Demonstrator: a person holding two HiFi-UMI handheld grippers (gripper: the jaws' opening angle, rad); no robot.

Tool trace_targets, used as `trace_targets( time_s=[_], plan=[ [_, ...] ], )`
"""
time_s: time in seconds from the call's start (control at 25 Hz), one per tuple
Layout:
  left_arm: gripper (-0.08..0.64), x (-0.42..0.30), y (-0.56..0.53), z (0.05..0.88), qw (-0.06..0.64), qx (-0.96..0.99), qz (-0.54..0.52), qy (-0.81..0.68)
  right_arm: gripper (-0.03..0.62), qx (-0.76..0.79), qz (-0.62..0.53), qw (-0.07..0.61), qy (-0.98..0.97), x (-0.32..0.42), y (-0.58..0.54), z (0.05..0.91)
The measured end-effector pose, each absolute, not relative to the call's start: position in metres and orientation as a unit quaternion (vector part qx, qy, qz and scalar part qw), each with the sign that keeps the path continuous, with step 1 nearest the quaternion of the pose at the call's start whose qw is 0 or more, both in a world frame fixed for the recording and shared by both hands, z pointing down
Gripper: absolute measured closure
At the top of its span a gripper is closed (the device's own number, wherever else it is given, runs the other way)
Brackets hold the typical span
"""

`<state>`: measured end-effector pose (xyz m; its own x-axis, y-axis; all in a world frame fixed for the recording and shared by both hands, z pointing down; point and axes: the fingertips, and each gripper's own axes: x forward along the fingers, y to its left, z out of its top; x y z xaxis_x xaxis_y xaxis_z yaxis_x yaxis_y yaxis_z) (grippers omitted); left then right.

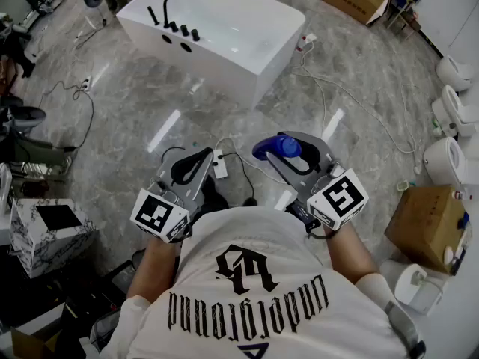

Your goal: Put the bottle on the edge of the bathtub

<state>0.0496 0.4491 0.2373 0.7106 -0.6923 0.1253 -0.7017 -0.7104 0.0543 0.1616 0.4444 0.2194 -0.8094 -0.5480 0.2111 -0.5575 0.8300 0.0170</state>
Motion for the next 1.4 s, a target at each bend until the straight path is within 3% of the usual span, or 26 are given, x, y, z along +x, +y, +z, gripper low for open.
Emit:
trace_targets(
  time_s=[0.56,1.4],
  plan=[
    [0.552,0.025,0.415,0.26,0.079,0.919,0.039,-0.384,0.439,0.294,0.031,0.117,-0.948,0.14,0.408,0.235],
    [0.552,-0.141,0.231,0.264,0.082,0.936,0.031,-0.342,0.439,0.346,0.029,0.141,-0.927,-0.012,0.236,0.234]
  ],
)
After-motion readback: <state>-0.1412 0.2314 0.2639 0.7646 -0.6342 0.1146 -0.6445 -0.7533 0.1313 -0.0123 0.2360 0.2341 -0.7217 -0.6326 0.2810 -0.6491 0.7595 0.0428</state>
